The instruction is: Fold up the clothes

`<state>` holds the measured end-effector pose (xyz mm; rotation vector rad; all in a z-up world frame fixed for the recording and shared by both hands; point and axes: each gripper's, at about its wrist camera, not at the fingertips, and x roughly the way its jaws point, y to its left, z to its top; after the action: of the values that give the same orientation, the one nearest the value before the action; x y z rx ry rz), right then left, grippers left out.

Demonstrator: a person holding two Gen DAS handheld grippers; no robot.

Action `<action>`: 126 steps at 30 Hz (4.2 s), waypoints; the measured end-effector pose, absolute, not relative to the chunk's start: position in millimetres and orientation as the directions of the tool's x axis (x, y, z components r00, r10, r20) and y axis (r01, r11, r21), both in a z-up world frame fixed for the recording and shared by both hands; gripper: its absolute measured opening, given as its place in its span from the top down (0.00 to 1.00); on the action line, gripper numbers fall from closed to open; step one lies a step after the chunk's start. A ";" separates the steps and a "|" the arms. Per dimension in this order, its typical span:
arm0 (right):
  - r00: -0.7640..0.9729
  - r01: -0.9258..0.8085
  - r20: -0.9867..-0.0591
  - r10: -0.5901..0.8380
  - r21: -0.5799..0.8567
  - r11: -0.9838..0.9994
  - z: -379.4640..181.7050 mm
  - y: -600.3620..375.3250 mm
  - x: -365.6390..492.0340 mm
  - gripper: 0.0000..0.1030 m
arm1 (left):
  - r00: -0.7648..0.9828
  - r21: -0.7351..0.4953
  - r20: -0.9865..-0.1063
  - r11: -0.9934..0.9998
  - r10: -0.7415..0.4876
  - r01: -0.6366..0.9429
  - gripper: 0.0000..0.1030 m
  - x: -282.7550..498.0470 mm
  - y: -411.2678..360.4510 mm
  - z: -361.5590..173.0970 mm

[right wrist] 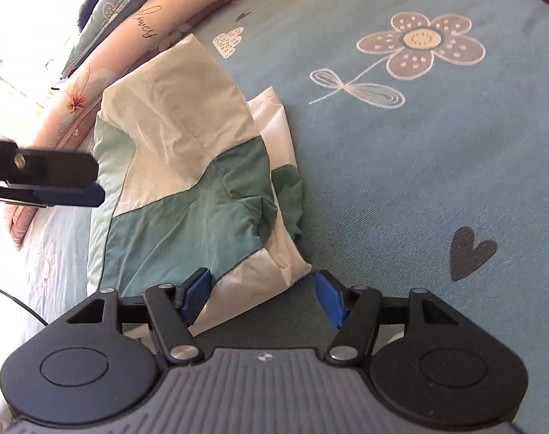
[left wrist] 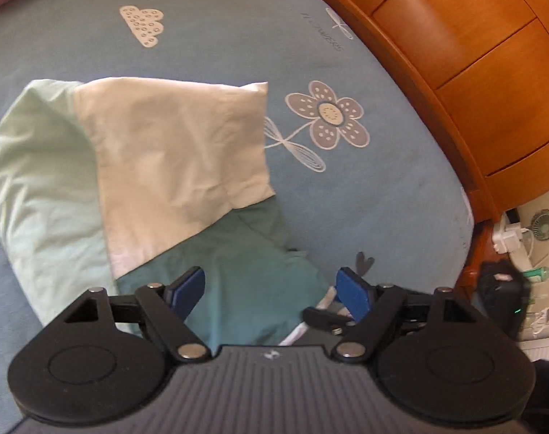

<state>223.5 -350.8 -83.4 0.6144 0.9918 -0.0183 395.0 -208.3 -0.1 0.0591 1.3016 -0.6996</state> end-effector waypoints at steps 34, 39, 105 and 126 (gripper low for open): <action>0.365 -0.295 -0.857 0.363 0.264 0.919 -119.2 -262.6 548.0 0.84 | 0.257 -0.326 -0.794 0.743 -0.551 0.585 0.13 347.4 -161.1 -82.9; 0.418 -0.262 -0.842 0.342 0.248 0.933 -92.0 -273.1 539.7 0.67 | 0.216 -0.423 -0.768 0.731 -0.603 0.535 0.19 358.2 -143.2 -64.2; 0.417 -0.005 -0.876 0.243 0.265 0.964 -72.3 -330.7 326.9 0.56 | 0.218 -0.166 -0.877 0.696 -0.427 0.698 0.16 289.0 -180.0 -62.5; 0.402 0.204 -0.850 0.339 0.444 0.872 -91.4 -378.1 279.6 0.81 | 0.194 -0.198 -0.843 0.625 -0.502 0.755 0.16 283.3 -215.3 -80.8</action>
<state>279.6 -378.1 -91.4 0.5344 1.1696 0.0907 283.3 -215.3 -80.8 0.2853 1.0494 -0.8978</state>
